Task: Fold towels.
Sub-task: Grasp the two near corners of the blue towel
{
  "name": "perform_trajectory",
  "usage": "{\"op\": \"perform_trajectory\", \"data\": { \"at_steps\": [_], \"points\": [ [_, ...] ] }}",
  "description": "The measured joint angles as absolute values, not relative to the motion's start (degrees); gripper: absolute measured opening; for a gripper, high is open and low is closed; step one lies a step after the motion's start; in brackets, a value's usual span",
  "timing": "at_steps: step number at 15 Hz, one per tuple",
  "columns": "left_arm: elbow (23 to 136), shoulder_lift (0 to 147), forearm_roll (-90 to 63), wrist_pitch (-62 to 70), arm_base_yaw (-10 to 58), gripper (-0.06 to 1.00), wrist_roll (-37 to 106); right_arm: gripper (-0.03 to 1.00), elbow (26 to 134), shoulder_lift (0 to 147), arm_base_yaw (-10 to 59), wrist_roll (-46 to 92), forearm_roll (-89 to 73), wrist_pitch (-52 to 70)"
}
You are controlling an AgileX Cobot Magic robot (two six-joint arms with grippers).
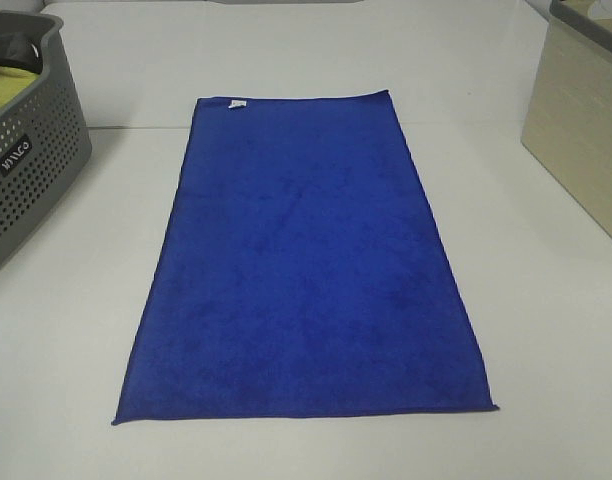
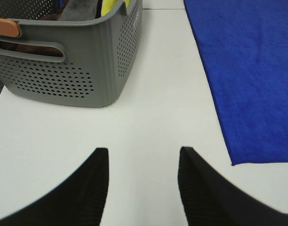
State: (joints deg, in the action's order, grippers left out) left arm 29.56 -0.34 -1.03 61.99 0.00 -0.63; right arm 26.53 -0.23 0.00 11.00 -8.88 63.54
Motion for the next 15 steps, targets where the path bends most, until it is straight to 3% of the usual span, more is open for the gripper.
{"op": "perform_trajectory", "data": {
  "at_steps": [15],
  "points": [
    [29.56,-0.34,-1.03,61.99,0.0,0.46,-0.63,0.76,26.53,-0.23,0.0,11.0,-8.88,63.54]
  ]
}}
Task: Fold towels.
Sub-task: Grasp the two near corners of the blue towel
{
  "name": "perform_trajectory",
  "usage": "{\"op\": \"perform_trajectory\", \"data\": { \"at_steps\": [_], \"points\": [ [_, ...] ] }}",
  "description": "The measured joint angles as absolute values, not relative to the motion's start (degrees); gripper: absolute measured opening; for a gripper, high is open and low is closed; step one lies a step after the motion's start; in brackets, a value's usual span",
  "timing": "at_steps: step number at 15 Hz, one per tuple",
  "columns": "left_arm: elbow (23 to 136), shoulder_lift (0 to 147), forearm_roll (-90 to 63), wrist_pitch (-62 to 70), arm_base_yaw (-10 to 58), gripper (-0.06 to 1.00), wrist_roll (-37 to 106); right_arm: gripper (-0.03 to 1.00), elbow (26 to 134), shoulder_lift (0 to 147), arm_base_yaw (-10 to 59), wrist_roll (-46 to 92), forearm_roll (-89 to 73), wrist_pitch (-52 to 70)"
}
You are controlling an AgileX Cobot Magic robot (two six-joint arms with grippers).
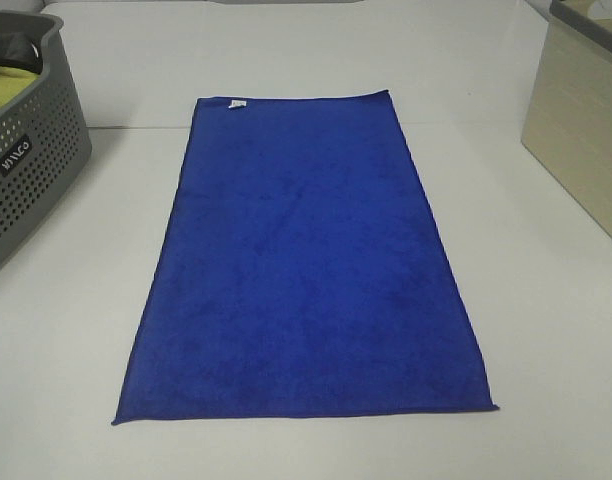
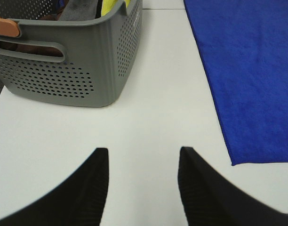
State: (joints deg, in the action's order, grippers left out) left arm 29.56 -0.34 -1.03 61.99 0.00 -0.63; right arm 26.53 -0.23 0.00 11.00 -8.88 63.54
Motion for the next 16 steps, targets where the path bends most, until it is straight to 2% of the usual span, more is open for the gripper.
{"op": "perform_trajectory", "data": {
  "at_steps": [10,13,16],
  "points": [
    [30.02,-0.06,-1.09,61.54,0.0,0.46,-0.63,0.76,26.81,-0.11,0.0,10.89,-8.88,61.71],
    [30.83,5.27,-2.69,50.25,0.0,0.46,-1.43,0.76,27.27,8.42,0.0,8.37,-8.88,52.08],
    [28.88,17.82,-10.66,38.16,0.0,0.46,-1.78,0.76,27.39,22.23,0.0,8.08,-8.88,45.15]
  ]
}}
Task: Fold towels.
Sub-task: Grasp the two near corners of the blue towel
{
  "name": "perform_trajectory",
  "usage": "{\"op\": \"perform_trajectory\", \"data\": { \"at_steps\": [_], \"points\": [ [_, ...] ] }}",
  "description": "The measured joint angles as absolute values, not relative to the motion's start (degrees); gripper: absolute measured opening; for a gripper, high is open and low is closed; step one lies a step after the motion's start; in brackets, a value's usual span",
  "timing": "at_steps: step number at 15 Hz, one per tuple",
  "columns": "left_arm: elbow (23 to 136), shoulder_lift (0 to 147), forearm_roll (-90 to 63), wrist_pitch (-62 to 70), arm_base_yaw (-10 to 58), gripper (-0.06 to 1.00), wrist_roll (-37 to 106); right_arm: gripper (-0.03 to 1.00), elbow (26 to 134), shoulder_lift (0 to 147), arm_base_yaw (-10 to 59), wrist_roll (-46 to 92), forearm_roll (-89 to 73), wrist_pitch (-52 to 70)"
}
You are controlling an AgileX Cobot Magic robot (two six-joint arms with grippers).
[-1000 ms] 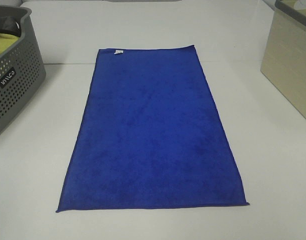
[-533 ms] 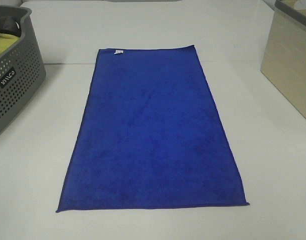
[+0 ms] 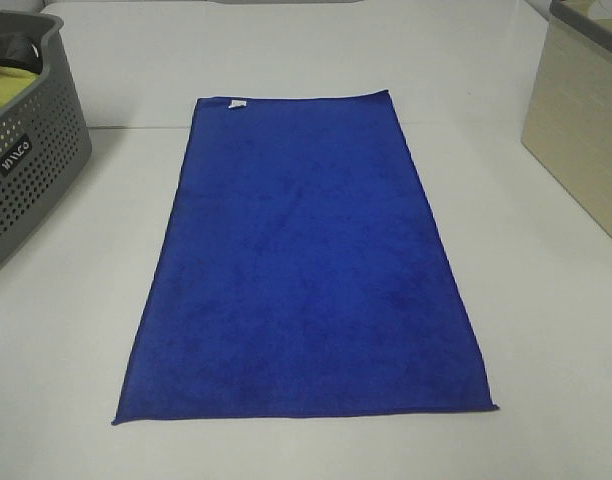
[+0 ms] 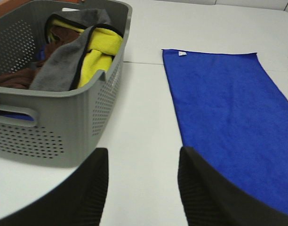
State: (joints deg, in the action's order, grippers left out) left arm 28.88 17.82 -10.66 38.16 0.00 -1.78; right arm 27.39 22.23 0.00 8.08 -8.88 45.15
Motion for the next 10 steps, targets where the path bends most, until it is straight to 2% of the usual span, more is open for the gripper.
{"op": "perform_trajectory", "data": {
  "at_steps": [3,5,8,10],
  "points": [
    [28.53,35.35,-22.4,34.95,0.0,0.46,0.97,0.76,27.5,38.45,0.0,8.08,-8.88,40.85],
    [28.53,46.24,-30.19,34.78,0.0,0.47,8.94,0.76,28.07,48.76,0.0,7.79,-9.97,40.28],
    [28.53,61.65,-46.01,34.49,0.0,0.57,22.63,0.71,33.17,63.03,0.0,3.95,-11.46,42.06],
    [28.53,69.79,-54.95,34.49,0.0,0.58,31.0,0.71,36.44,70.99,-0.11,2.01,-9.17,42.11]
  ]
}}
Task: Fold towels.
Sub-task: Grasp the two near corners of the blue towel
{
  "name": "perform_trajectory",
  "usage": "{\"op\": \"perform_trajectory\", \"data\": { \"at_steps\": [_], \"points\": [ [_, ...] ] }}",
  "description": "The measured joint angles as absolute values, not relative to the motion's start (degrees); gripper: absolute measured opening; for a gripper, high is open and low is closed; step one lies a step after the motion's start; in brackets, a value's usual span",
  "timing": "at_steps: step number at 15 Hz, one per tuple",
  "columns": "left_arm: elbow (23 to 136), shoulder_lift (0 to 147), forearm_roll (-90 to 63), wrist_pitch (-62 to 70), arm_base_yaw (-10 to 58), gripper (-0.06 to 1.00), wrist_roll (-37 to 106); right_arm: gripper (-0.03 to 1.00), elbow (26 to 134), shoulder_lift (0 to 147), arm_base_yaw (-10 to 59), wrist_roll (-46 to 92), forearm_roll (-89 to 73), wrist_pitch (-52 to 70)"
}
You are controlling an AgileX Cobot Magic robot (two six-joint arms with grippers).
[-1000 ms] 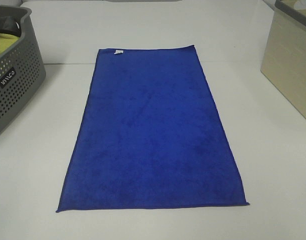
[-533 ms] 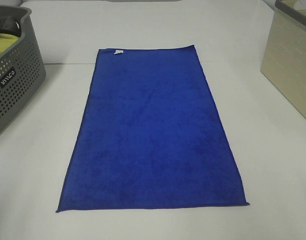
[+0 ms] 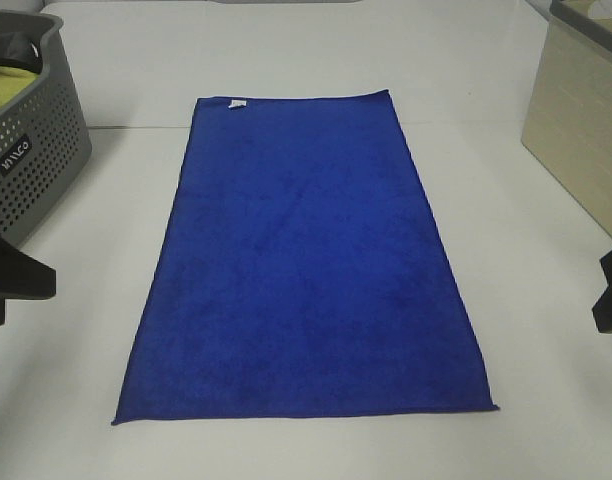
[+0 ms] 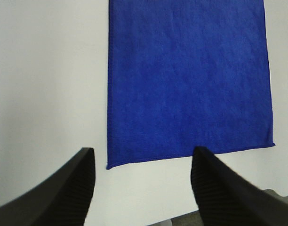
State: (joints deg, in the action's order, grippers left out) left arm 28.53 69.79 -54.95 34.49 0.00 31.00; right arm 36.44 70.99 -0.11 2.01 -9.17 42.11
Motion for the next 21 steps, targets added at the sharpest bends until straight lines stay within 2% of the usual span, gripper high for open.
{"op": "perform_trajectory", "data": {
  "at_steps": [4,8,13,16,21],
  "points": [
    [28.53,82.56,-65.37,34.43,0.0,0.58,41.6,0.71,39.76,81.53,-2.98,3.09,-10.94,42.63],
    [28.59,91.16,-67.72,34.32,0.0,0.58,43.66,0.71,40.05,89.04,-12.15,27.96,-37.3,45.84],
    [28.71,97.12,-69.67,29.85,4.98,0.58,46.75,0.76,40.11,98.84,-12.61,38.96,-44.75,46.87],
    [30.65,99.52,-71.22,28.48,7.79,0.58,47.78,0.76,40.16,103.42,-12.61,41.6,-46.81,46.81],
    [32.31,104.28,-73.57,29.97,8.02,0.58,48.3,0.73,40.22,107.72,-12.55,43.77,-51.34,46.64]
  ]
}}
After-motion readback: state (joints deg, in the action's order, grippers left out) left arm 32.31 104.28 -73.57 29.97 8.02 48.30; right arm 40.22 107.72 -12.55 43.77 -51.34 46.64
